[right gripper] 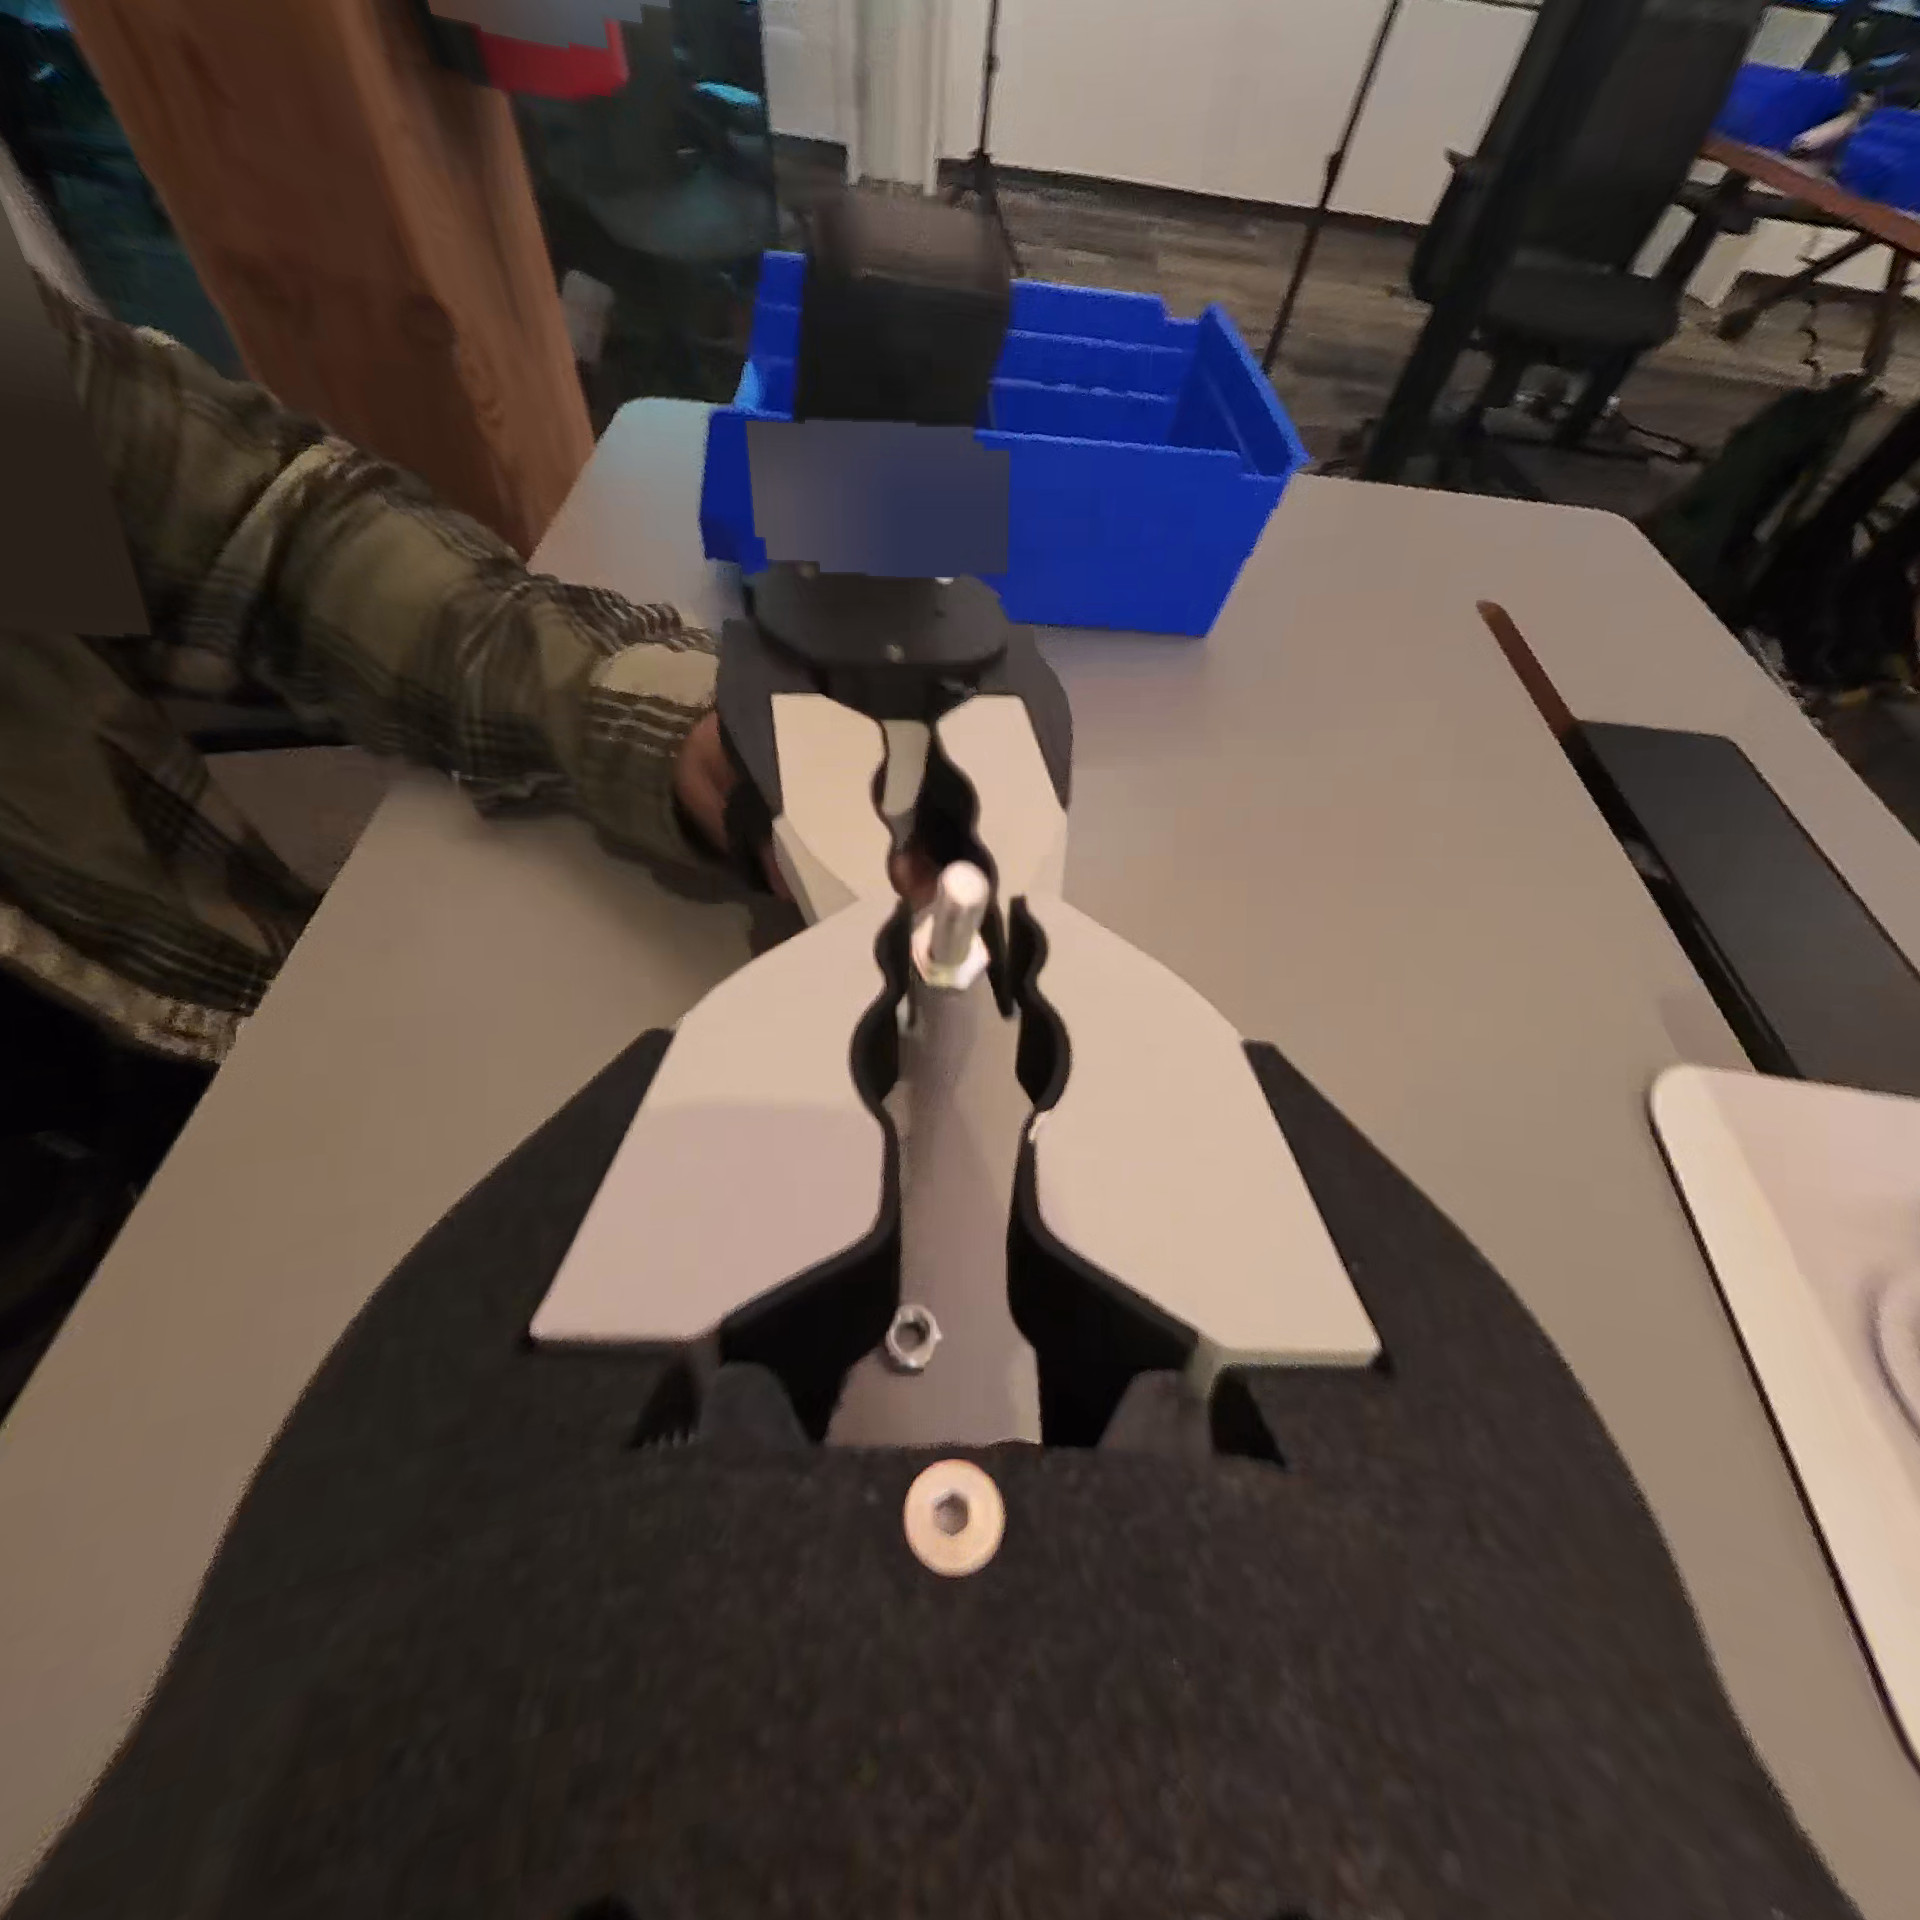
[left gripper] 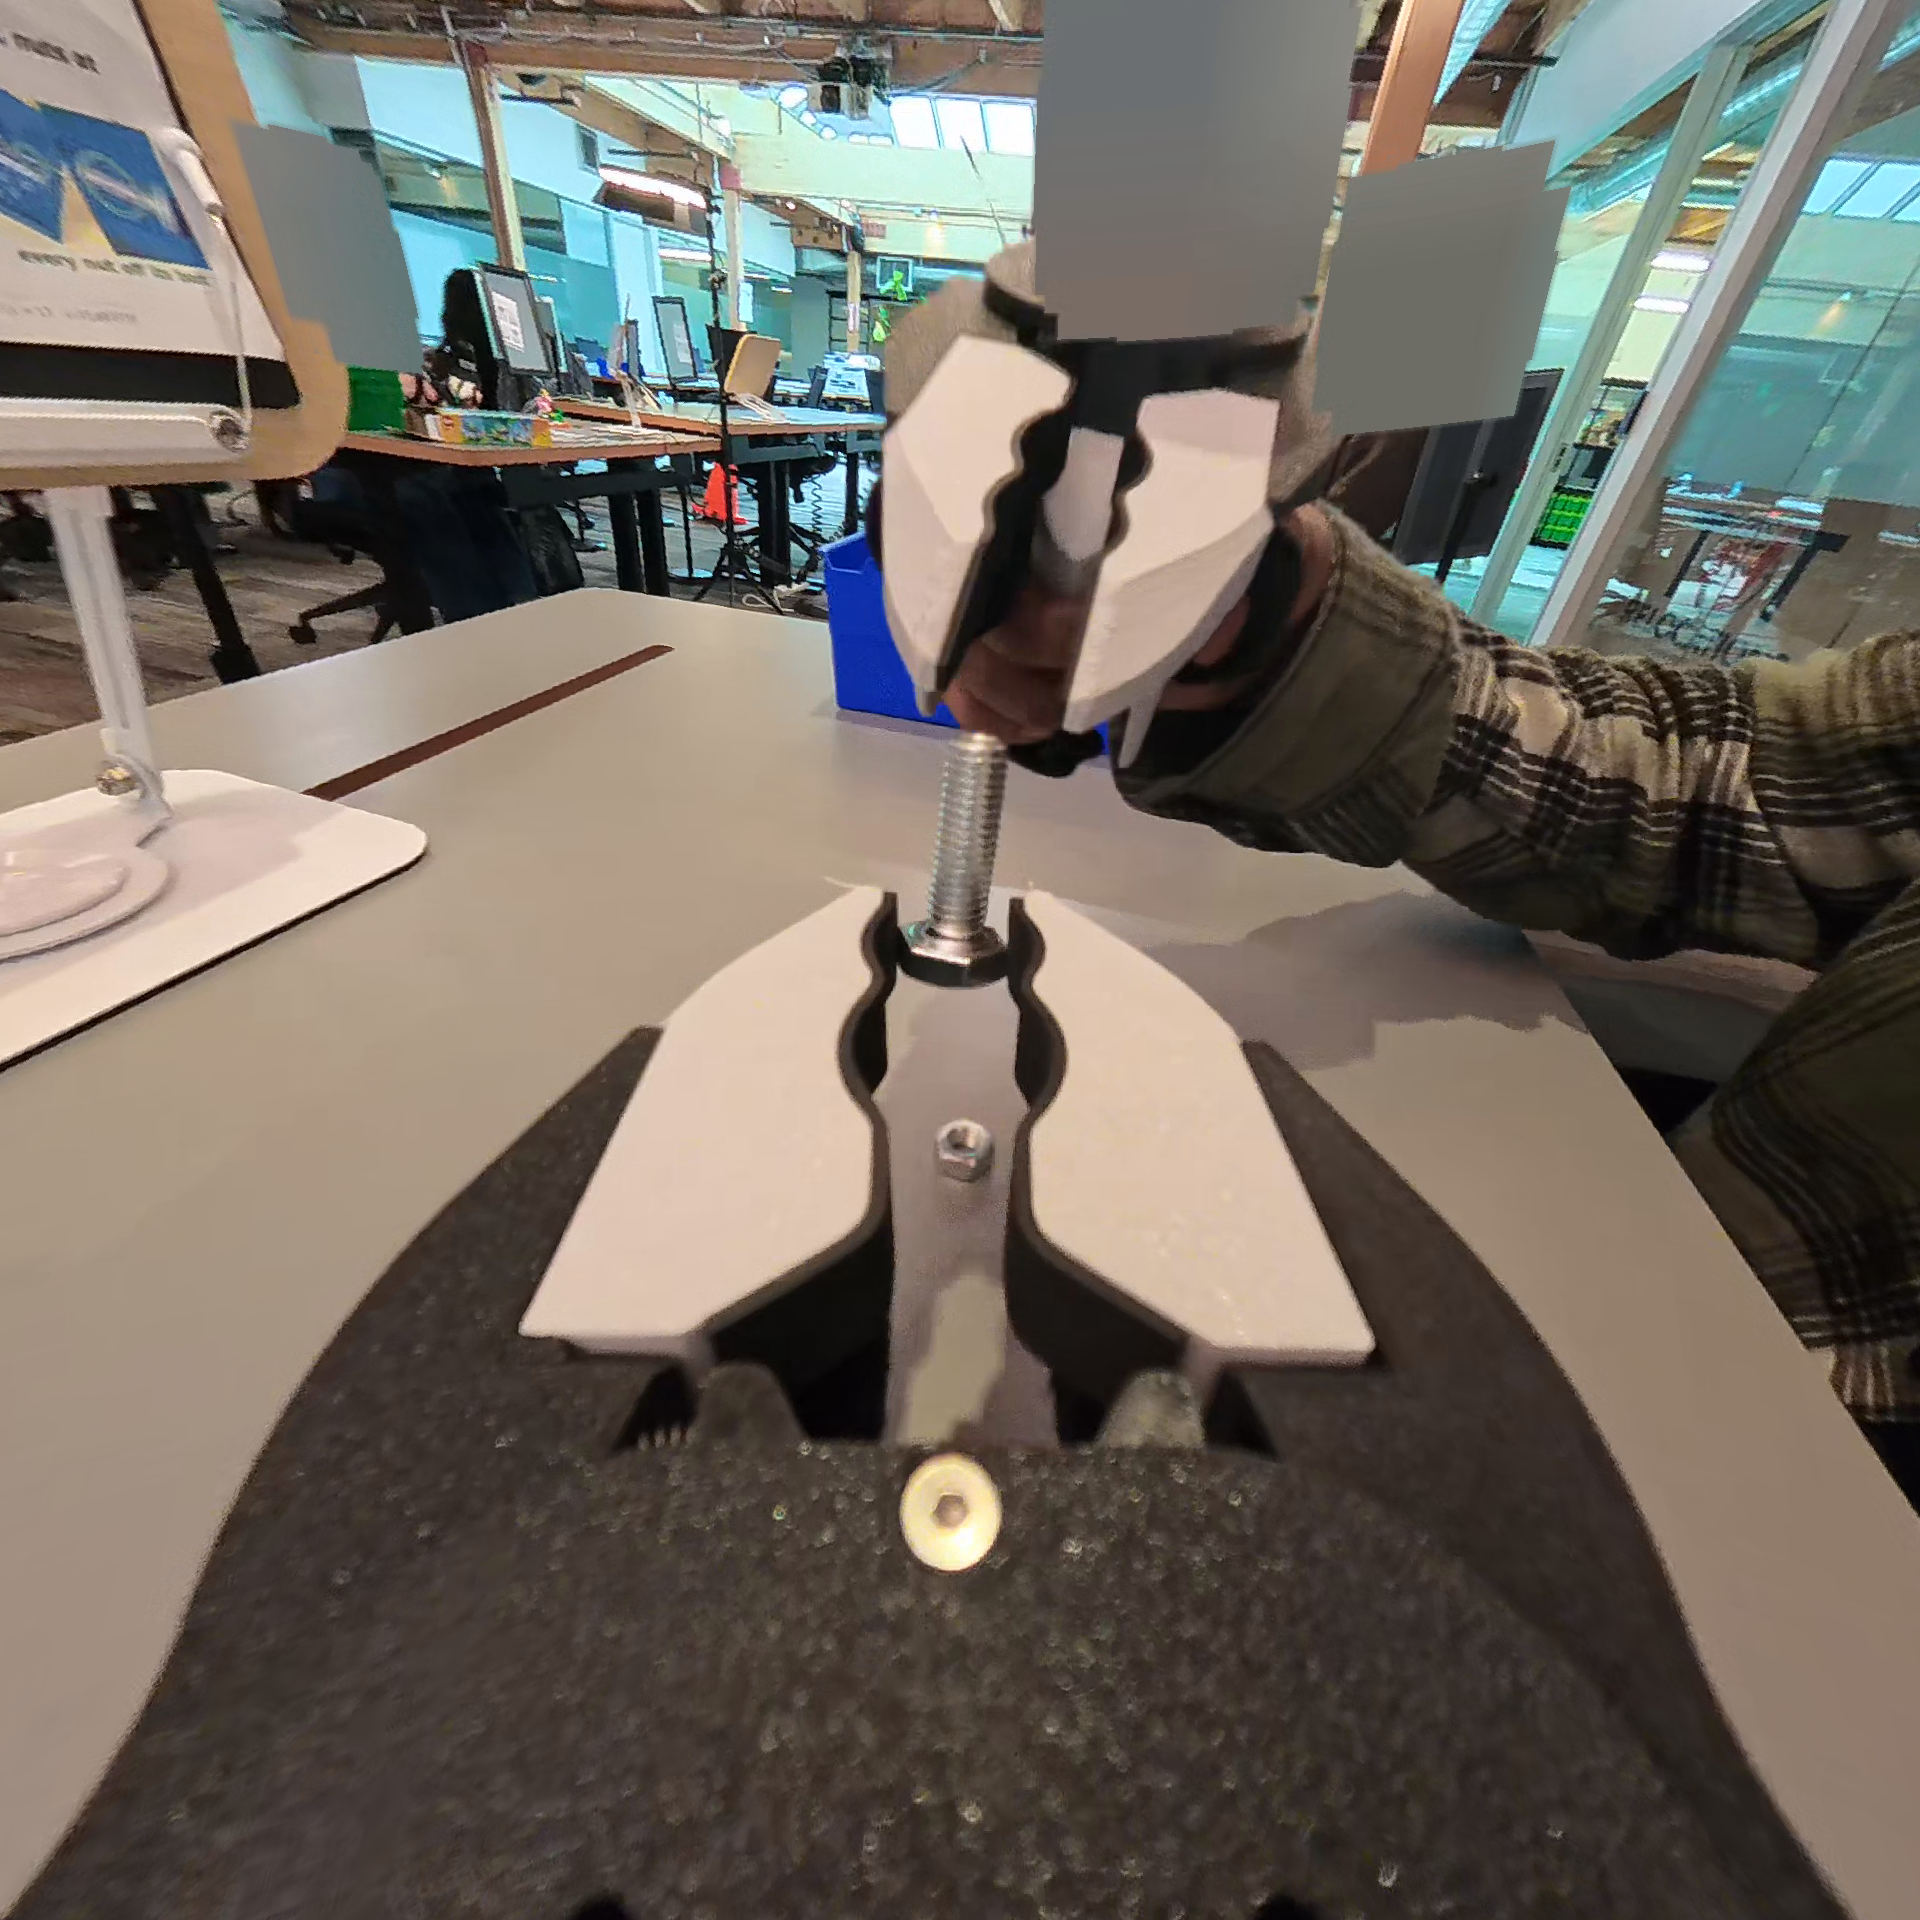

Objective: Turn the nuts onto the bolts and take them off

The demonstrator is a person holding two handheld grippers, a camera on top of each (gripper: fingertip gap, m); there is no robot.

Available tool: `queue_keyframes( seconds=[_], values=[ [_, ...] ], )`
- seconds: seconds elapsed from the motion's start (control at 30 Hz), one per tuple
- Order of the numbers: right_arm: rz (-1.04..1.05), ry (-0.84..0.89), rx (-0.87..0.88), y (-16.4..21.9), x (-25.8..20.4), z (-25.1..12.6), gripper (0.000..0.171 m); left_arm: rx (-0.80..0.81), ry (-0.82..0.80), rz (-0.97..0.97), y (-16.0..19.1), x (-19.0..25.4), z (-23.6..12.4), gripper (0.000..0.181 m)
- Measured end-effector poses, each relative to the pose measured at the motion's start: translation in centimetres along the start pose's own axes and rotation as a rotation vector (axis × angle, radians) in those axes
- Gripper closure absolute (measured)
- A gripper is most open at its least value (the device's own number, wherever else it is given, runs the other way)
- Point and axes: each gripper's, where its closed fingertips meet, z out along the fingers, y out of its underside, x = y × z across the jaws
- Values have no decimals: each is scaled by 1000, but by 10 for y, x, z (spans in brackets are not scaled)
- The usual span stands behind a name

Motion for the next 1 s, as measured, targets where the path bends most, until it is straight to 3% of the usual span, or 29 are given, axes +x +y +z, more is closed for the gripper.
queue_keyframes(
  seconds=[0.17, 0.23, 0.43, 0.63, 1.0],
  values=[
    [-22, -40, -71, 7, -1, 20, 153, -6, 18, 10, 1, 4, 2, 162],
    [-21, -64, -71, 7, -3, 22, 161, 4, 23, 5, -1, 4, 1, 161],
    [68, -127, -64, 4, -2, 24, 162, 30, 55, -9, -3, 3, -2, 161],
    [174, -166, -122, 10, 2, 13, 162, -56, 23, 99, 6, 1, 0, 151],
    [132, -258, -203, 18, -12, 15, 162, -64, 77, 83, 10, 12, 7, 155]
  ],
)
